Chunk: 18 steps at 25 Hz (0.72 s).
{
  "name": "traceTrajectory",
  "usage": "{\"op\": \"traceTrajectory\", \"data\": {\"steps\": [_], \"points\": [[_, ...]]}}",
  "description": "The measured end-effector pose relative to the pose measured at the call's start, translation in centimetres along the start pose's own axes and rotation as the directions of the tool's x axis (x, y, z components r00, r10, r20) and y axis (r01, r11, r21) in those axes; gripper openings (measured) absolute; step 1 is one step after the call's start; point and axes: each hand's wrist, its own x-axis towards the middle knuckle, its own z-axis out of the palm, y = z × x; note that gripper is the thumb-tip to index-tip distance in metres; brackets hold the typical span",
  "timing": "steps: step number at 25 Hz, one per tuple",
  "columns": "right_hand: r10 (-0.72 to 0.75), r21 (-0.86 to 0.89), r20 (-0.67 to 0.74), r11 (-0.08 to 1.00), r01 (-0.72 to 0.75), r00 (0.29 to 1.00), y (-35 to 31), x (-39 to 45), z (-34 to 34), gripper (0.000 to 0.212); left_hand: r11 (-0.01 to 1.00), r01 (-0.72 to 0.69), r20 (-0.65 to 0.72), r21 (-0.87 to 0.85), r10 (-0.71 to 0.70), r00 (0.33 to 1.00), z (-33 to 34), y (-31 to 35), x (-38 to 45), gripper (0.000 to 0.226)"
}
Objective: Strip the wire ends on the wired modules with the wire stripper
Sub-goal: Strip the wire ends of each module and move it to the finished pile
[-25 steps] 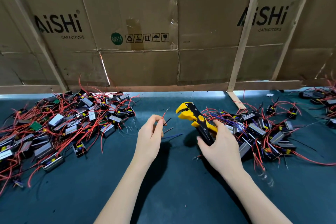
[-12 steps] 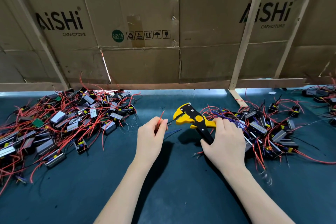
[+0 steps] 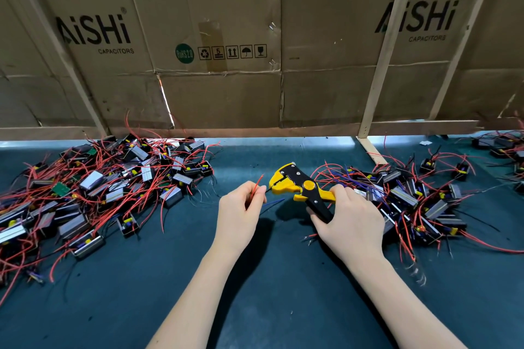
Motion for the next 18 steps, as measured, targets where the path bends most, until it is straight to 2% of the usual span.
{"op": "traceTrajectory", "data": {"steps": [6,8,10,13,18], "points": [[0.053,0.012,0.033,0.999,-0.053,0.998,-0.1,-0.1,-0.2,0.044,1.0,-0.016,0.045,-0.017,0.017,0.999,0.1,0.0,-0.1,0.032],[0.049,0.014,0.023,0.999,-0.049,0.999,-0.1,-0.1,-0.1,0.044,0.988,0.05,0.07,-0.143,-0.041,0.997,0.0,0.0,-0.2,0.03],[0.03,-0.017,-0.049,0.999,-0.031,0.998,0.3,-0.1,0.2,0.049,0.958,0.112,0.094,-0.264,-0.09,0.992,-0.1,0.0,-0.1,0.029],[0.095,-0.009,-0.168,0.995,-0.097,0.981,0.9,0.0,0.5,0.056,0.982,0.079,0.089,-0.169,-0.065,0.994,-0.1,-0.1,0.0,0.033],[0.172,0.051,-0.206,0.985,-0.165,0.963,1.3,0.2,0.8,0.057,1.0,-0.011,0.213,-0.023,0.016,0.977,-0.1,-0.2,-0.2,0.033]]}}
